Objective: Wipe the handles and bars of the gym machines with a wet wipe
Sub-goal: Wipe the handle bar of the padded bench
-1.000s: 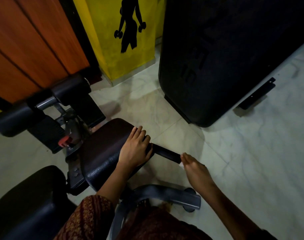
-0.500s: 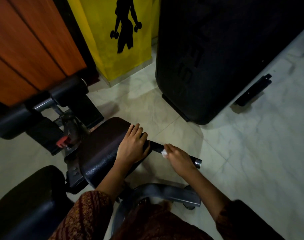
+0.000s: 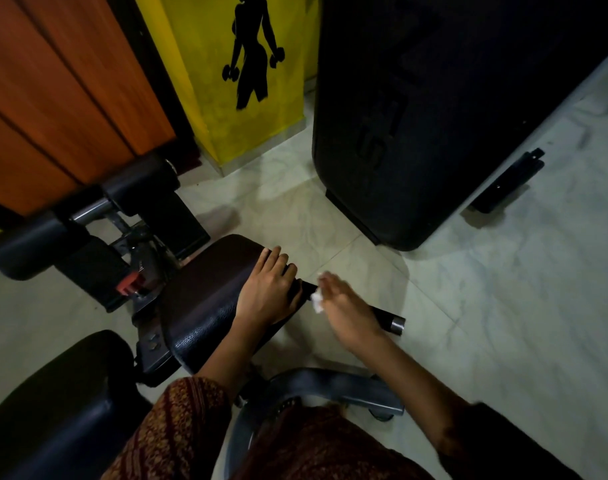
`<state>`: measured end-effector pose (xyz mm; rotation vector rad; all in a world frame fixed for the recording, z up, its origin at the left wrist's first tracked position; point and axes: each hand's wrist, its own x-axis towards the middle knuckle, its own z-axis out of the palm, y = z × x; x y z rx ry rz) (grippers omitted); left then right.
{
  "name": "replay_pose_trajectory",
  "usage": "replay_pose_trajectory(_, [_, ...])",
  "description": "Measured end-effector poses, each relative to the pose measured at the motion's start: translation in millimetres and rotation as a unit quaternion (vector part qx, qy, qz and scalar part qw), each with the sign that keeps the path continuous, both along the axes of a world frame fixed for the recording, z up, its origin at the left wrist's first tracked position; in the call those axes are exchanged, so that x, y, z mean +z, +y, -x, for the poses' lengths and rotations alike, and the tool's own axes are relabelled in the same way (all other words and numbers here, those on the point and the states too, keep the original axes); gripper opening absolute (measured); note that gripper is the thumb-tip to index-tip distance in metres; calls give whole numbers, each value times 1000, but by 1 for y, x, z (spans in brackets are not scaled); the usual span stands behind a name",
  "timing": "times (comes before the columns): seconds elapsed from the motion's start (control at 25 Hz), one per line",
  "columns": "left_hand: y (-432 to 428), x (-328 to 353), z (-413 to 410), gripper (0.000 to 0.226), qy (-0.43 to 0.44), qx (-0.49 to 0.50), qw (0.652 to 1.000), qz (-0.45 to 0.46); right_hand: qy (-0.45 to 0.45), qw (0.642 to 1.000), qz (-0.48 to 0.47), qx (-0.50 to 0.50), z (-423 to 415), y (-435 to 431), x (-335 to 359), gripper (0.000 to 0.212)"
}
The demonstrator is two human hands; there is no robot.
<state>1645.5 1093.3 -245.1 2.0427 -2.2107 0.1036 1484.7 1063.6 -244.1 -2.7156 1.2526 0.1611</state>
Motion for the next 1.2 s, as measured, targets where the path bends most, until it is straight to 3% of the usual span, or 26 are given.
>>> replay_pose_trajectory(0.04, [0,0,0,46,1,0,1000,1,-21,1000,-22,6,-15,2,-14,49])
replay_pose_trajectory(0.12, [-1,0,0,45,1,1,1000,2,45,995,-55,65,-22,1,-29,33])
replay_pose_trajectory(0.2, [0,0,0,45,-2,1,1000,1,78,991,-78,75,-1,-2,-36,46])
replay_pose_trajectory(0.28, [-1,-1,0,44,-3,2,1000,4,86,993,-40,66,22,3,-24,53])
replay_pose_trajectory(0.44, [0,-3,0,41,-1,6,1000,4,-1,999,14,40,69,17,-11,43])
replay_pose_trajectory(0.56, [-1,-5,-2,43,-2,4,1000,3,-36,998,31,27,55,12,1,48])
replay_pose_trajectory(0.72, [0,-1,0,47,-11,2,1000,0,4,997,-20,76,4,-4,-16,50])
replay_pose_trajectory(0.84, [0,-1,0,46,-9,1,1000,-2,13,993,-51,103,19,-9,-22,33])
replay_pose_trajectory(0.96, [0,-1,0,45,-11,4,1000,3,-67,996,-42,42,59,-2,-19,61])
replay_pose_trajectory(1.04, [0,-2,0,45,-13,6,1000,5,-67,997,-42,-2,81,1,-5,51])
replay_pose_trajectory(1.12, [0,-2,0,45,-12,7,1000,8,-90,988,-110,-57,77,-8,3,28])
replay_pose_trajectory(1.2, [0,-3,0,45,-12,5,1000,9,-128,983,-105,-81,52,-23,-3,29])
